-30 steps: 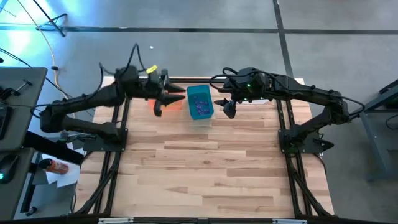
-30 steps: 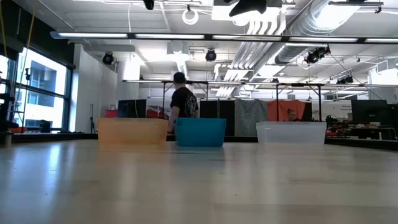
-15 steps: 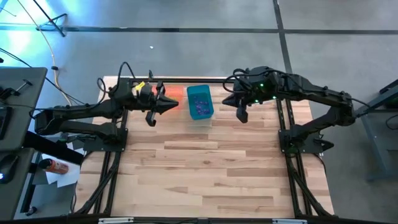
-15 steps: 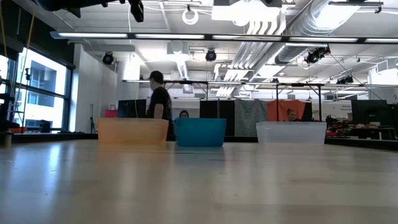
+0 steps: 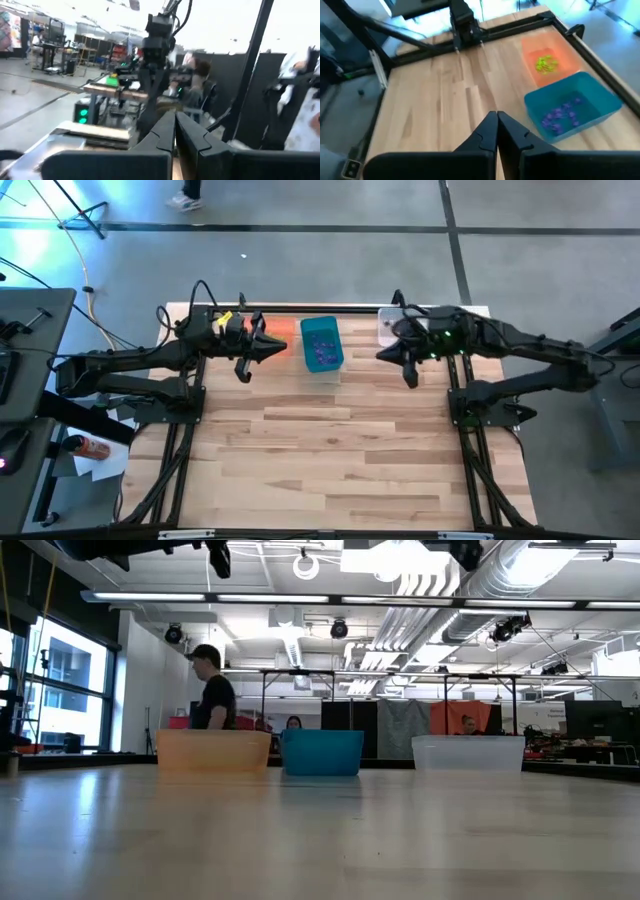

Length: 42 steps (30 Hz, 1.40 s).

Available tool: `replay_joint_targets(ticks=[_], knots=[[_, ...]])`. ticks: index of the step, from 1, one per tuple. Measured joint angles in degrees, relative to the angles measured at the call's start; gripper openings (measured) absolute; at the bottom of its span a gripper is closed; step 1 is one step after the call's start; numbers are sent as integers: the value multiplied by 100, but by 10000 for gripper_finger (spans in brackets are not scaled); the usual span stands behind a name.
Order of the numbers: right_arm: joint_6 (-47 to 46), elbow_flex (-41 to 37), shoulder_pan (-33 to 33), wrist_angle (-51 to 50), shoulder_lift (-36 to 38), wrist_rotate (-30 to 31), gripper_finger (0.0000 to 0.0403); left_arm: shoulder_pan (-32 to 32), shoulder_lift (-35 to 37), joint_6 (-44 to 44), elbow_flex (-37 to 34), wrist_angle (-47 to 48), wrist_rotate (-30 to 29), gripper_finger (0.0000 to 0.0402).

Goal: Sort Halloween decoration
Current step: Return to Home Position

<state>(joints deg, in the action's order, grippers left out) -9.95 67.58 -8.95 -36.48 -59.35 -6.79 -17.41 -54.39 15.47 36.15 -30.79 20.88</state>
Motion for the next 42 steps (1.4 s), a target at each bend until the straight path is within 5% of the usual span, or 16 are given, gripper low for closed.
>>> replay_joint_targets(ticks=[10,14,17,24,30,42], knots=[[245,-1576,0,1006,1312,176,1,-109,18,-192,-29,490,91,0],[135,-1596,-2,1252,1292,-4,1,-74,191,-258,-385,219,-236,0],[216,-1596,0,1528,1242,-66,1,141,305,-180,-673,131,-1035,0],[548,-1590,-11,1777,1114,34,0,1522,361,-776,-725,94,-2078,0],[548,-1590,-13,1770,1095,-128,0,1767,654,-1210,-1198,-63,-2131,0],[107,-1590,-11,1575,1108,-329,0,1513,2042,-649,-2468,-289,-2113,0]])
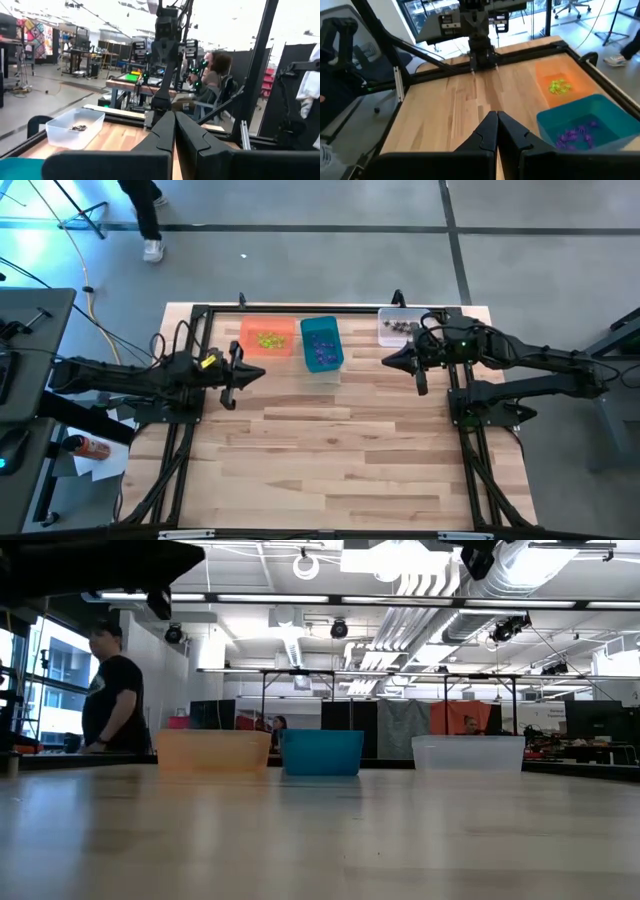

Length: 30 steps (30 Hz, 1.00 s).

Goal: Sort Halloween decoration
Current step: Return to Home Position

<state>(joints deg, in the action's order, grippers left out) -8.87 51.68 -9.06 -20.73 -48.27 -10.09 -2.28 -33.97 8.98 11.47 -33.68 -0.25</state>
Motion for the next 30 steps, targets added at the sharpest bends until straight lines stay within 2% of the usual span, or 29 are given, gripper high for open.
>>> replay_joint_targets(ticks=[10,16,21,30], knots=[[-12,3,7,-497,-9,10,0,0,714,423,-1063,-784,-1,0],[-10,2,9,-477,-9,-18,0,2,925,356,-1072,-372,20,0],[-10,2,9,-482,35,-99,0,2,928,624,-1072,-255,20,0],[433,-2,9,-1229,750,-303,0,2,924,738,-1070,242,20,0]])
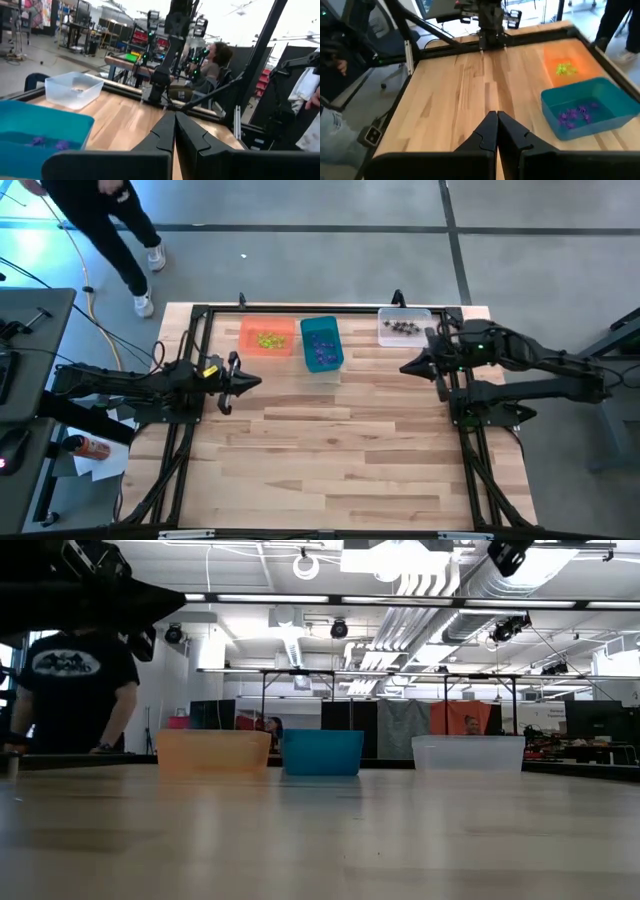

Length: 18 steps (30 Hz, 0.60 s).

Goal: Sort Halloween decoration
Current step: Return to Home Position

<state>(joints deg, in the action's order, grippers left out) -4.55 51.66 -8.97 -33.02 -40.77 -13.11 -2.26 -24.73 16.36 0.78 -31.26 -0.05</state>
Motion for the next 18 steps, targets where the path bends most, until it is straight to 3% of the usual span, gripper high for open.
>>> replay_joint_targets(ticks=[3,11,18], knots=[[55,-289,6,363,346,-128,0,0,0,0,0,103,0,0],[-675,-2703,486,3586,1522,-345,0,0,0,0,0,201,0,0],[-245,-3628,573,3795,2050,-251,0,0,0,0,0,199,0,0]])
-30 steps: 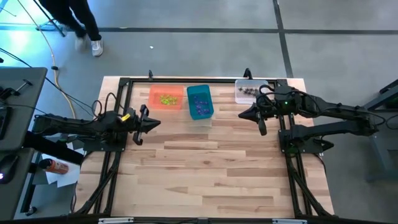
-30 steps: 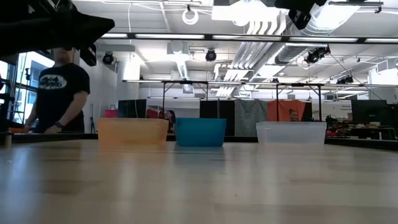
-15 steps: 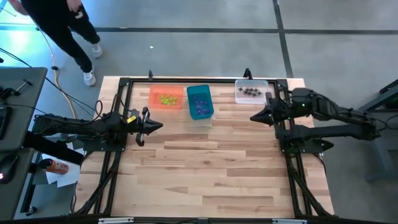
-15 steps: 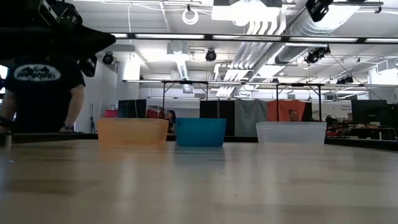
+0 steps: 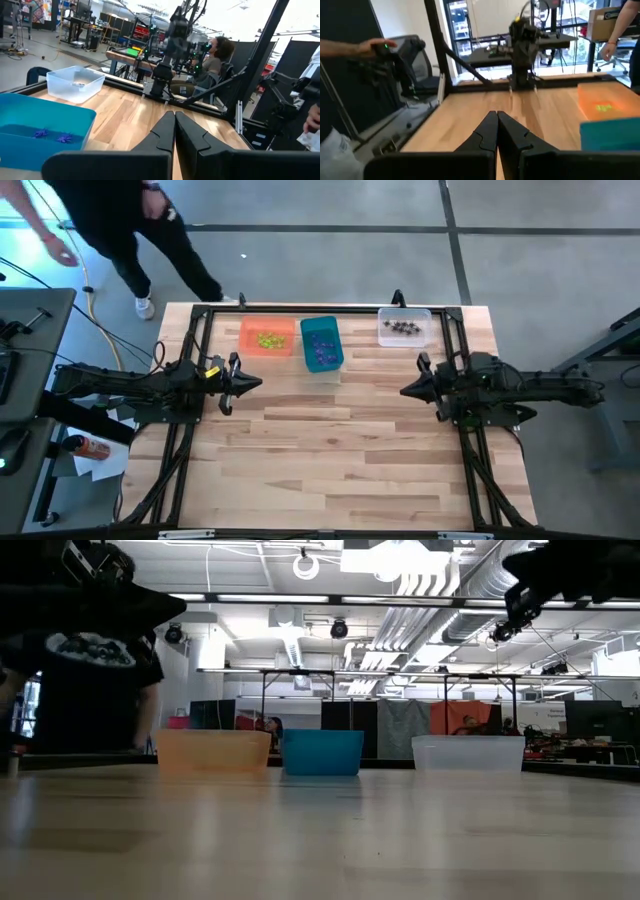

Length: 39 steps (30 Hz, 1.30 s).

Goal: Sort Halloween decoration
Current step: Return to Home Position

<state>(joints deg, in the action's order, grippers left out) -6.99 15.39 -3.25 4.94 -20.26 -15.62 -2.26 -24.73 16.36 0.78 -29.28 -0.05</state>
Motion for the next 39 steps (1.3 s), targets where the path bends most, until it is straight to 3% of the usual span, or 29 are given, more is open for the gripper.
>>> replay_joint_targets(ticks=[14,18,27,39], knots=[[-148,-1442,0,344,1237,-50,0,0,6,0,2,60,0,0],[89,-1478,0,-194,1357,20,0,0,68,0,3,183,0,0],[-72,-1478,0,-208,1339,84,0,0,323,0,4,745,2,0],[-6,-1476,0,-215,1445,101,0,0,1132,-2,6,2898,-40,0]])
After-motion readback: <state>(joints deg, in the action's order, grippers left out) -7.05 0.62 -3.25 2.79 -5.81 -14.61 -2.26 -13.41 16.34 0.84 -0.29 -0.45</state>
